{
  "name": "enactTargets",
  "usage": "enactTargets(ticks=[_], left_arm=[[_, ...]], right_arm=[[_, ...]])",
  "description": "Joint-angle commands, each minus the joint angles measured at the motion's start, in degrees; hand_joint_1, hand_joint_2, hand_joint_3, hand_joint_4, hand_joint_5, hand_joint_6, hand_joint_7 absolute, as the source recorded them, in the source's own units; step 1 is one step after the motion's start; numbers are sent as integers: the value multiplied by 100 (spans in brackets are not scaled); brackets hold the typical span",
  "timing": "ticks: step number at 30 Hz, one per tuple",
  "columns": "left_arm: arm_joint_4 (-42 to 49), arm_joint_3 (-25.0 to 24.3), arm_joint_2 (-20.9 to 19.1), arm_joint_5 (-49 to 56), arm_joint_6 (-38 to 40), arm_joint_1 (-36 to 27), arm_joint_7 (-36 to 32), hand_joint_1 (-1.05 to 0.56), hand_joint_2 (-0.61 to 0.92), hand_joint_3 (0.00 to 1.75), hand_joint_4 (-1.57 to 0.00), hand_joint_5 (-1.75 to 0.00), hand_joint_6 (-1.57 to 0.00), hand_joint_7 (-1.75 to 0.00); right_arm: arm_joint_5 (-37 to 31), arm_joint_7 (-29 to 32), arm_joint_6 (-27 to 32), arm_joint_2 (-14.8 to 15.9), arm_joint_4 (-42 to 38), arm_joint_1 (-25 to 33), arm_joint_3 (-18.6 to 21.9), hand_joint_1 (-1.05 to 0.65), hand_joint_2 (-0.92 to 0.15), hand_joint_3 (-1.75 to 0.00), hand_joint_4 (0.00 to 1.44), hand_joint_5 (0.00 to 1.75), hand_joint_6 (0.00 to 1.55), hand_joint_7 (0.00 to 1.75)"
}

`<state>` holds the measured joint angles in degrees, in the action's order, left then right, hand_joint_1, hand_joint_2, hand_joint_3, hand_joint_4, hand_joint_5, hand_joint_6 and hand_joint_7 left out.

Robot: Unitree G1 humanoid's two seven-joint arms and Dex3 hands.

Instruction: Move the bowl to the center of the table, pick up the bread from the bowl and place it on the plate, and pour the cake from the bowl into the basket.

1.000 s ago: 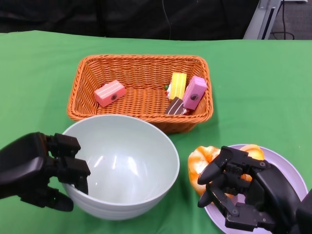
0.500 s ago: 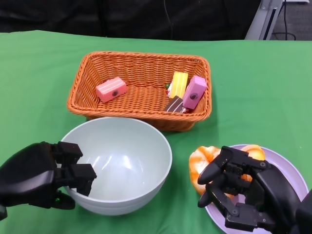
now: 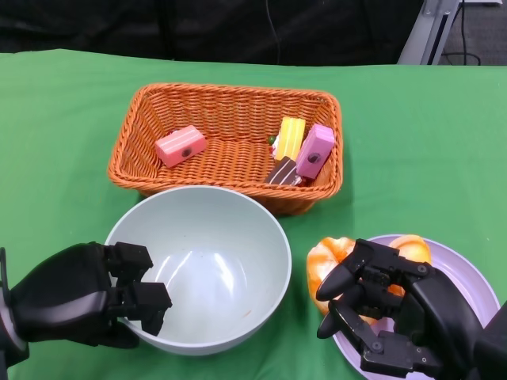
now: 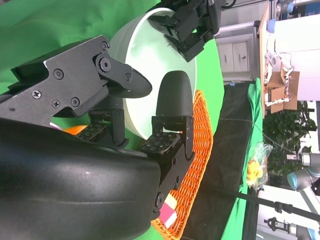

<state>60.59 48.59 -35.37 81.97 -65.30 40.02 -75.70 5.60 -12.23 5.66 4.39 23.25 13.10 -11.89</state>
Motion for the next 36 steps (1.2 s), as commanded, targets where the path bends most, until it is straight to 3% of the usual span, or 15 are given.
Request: enactTargets(ticks=[1,6,8,9,11,14,16,19,21,30,36], left_arm=[[57,156,-53,-188,16,71,-101,-28,91,15,-69,-175,-65,-141],[-60,336,-115,-313,-15,-3,-233,-21,89,2,-71,-170,-87,-97],[-120,383,-164,-343,0,-12,-247,-26,89,1,-83,-131,-98,-68],[-140,399,-188,-369,-3,-13,-206,-27,90,1,-87,-119,-101,-60],[-176,411,-250,-451,-59,-12,1,-34,91,0,-92,-76,-103,-31],[-232,365,-350,-657,-213,-31,419,-39,90,0,-95,-43,-105,-9],[-249,301,-414,-857,-358,-45,806,-51,90,0,-92,-31,-101,-3],[-253,145,-481,-1229,-489,-106,1389,-85,92,3,-86,-15,-90,0],[-289,31,-513,-1462,-520,-163,1756,-96,92,5,-82,-9,-83,0],[-486,-403,-599,-1997,-531,-456,2586,-105,92,29,-64,0,-64,0],[-181,-765,-505,-2854,-970,-605,3658,-105,92,49,-50,0,-50,0]], right_arm=[[-20,55,-21,-17,57,31,5,-12,-66,-87,73,127,68,121],[-9,44,-22,-5,45,9,-11,-13,-66,-88,73,127,68,122],[14,39,-5,-7,51,11,-8,-11,-66,-89,73,127,68,122],[1,42,-35,-7,39,11,-11,-11,-66,-89,73,127,68,122],[-82,71,-91,6,23,9,-25,-11,-65,-90,73,128,68,122],[-111,65,-95,11,22,7,-19,-11,-65,-91,74,128,68,122],[-127,69,-106,-2,24,14,-17,-13,-64,-92,75,130,68,123],[-88,35,-192,-32,-46,7,-7,-12,-63,-97,75,139,67,129],[-64,17,-218,-43,-72,1,-2,-11,-62,-100,74,143,66,132],[77,44,23,-148,49,28,17,-9,-56,-116,72,160,64,143],[52,78,58,-152,58,9,8,-11,-53,-118,72,162,64,145]])
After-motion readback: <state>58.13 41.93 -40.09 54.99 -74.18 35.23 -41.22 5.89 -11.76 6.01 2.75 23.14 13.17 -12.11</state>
